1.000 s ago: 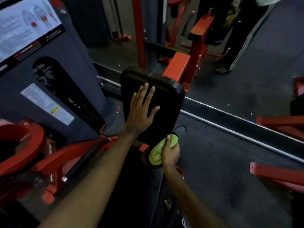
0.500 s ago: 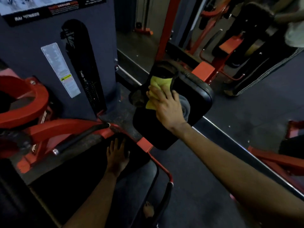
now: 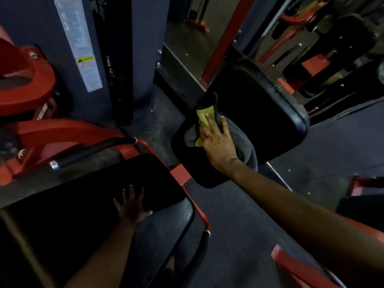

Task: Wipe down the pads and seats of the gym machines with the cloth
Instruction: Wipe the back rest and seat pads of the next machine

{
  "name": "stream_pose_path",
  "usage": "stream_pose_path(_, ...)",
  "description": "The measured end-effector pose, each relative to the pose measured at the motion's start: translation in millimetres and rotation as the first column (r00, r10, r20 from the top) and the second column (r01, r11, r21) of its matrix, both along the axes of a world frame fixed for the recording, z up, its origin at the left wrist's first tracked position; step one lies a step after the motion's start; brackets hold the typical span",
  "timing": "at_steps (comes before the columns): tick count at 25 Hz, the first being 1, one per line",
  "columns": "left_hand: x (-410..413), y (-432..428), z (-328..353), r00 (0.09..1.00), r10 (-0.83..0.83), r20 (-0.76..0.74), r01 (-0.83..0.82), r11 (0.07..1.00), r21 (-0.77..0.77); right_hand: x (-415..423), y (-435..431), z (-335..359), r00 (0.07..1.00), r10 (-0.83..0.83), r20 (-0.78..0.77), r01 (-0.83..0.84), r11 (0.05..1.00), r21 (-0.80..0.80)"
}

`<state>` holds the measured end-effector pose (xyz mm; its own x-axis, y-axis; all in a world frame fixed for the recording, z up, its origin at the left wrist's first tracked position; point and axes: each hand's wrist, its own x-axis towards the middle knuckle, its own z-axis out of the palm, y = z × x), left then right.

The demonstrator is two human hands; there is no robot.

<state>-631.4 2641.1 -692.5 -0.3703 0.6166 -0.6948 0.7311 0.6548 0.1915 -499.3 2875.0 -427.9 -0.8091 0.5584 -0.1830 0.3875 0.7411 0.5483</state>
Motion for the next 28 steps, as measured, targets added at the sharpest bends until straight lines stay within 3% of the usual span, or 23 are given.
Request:
stream_pose_path(2,-1.1,-0.7,-0.6,1.0,-0.002,0.005,0.002,1.0,-0.017,1.3,3.1,3.2,0.998,-0.009,-0.06,0.008,1.0,-0.017)
stream_pose_path(7,-0.5,4.5,-0.2,1.0,0.018,0.018,-0.017,0.999,-0.049,-12.6,27.5,20.6,0.964,0.011,-0.265,0.029,0.989,0.144)
stream_pose_path(9,-2.8,11.4,4.3,0.999,0.039,0.027,-0.037,0.996,-0.076,-18.3,18.5,10.2,0.986,0.007,-0.168,0.008,0.996,0.091)
stream_pose_path(12,-4.5,17.7,4.8,1.0,0.02,0.018,-0.018,0.993,-0.113,-5.0,-2.1,-13.1,0.992,0.066,0.112,-0.066,0.998,-0.004)
stream_pose_path(19,12.7,22.9,3.5,0.995,0.084,-0.053,-0.086,0.996,-0.023,-24.6,-1.1,-31.2,0.988,0.075,0.135,-0.074,0.997,-0.012)
stream_pose_path(22,10.5,55.2,14.9,0.971,0.213,0.111,-0.236,0.933,0.273,-28.9,-2.6,-31.9,0.982,0.074,0.173,-0.069,0.997,-0.03)
stream_pose_path(24,16.3,87.4,32.1,0.953,0.193,0.235,-0.29,0.81,0.509,-15.3,5.6,-9.2,0.998,0.019,0.055,-0.019,1.0,0.003)
stream_pose_path(26,30.7,122.1,56.9,0.905,0.146,0.4,-0.376,0.715,0.59,6.7,16.6,18.3,0.997,0.007,-0.073,-0.003,0.998,0.06)
stream_pose_path(28,50.2,150.1,80.2,0.814,0.091,0.574,-0.477,0.668,0.571,16.1,22.1,35.4,0.993,0.022,-0.116,-0.011,0.995,0.097)
